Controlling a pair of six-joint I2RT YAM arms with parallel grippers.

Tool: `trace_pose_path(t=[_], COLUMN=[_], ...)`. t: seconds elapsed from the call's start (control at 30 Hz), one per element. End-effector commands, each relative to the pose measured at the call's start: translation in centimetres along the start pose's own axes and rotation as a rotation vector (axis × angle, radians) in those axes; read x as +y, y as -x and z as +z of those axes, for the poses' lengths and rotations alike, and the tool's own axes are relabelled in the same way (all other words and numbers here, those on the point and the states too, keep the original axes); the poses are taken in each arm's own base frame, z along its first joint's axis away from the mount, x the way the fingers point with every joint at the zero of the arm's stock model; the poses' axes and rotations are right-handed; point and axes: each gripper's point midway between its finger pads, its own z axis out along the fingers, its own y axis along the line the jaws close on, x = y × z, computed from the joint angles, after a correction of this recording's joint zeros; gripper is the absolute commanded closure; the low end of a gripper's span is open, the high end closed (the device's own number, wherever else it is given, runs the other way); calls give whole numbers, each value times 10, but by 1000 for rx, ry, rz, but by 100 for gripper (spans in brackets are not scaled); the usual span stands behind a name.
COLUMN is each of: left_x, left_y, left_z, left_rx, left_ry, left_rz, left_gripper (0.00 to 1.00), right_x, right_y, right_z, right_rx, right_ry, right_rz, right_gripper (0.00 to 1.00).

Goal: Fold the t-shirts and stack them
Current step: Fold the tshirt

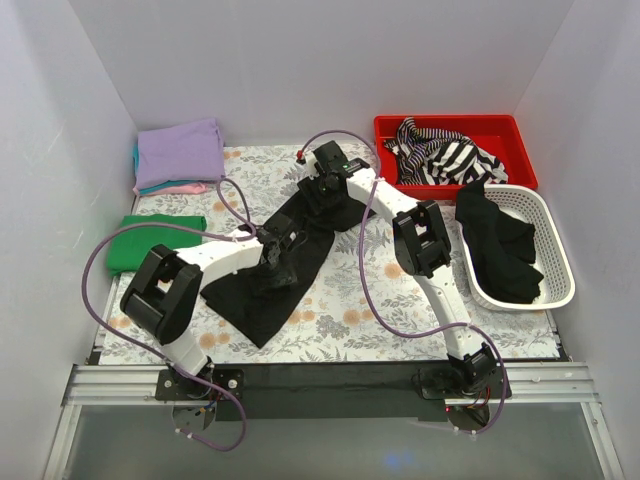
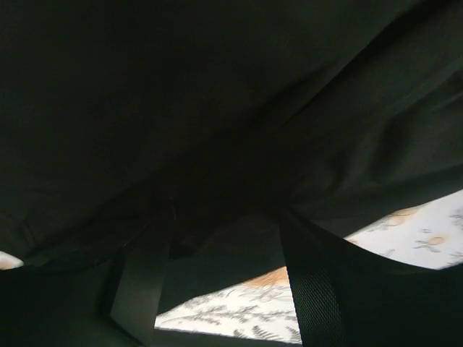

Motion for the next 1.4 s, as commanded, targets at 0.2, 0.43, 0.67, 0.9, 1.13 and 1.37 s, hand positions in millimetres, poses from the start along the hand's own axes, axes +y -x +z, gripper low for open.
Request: trace_pose_path(t=[0.2, 0.43, 0.67, 0.9, 1.13, 1.37], left_x=[51, 50, 42, -3, -49, -48], left_y=[10, -45, -96, -131, -178, -157], left_z=[-15, 18, 28, 23, 17, 8], left_rx=[-151, 70, 237, 373, 480, 364], left_ry=[168, 110, -14, -168, -210, -154], left_rz=[-102, -87, -89, -22, 180, 220], left_gripper=[41, 41, 42, 42, 42, 42], right_x=[12, -5, -4, 8, 24, 6], right_y=[-50, -46, -46, -29, -19, 30], right_z=[-4, 2, 26, 35, 26, -21], right_rx=[162, 157, 155, 106, 69, -43], right_ry=[20, -61, -43, 54, 164, 25], right_rz=[28, 13, 26, -22, -164, -219], right_gripper=[32, 31, 30, 27, 21, 20])
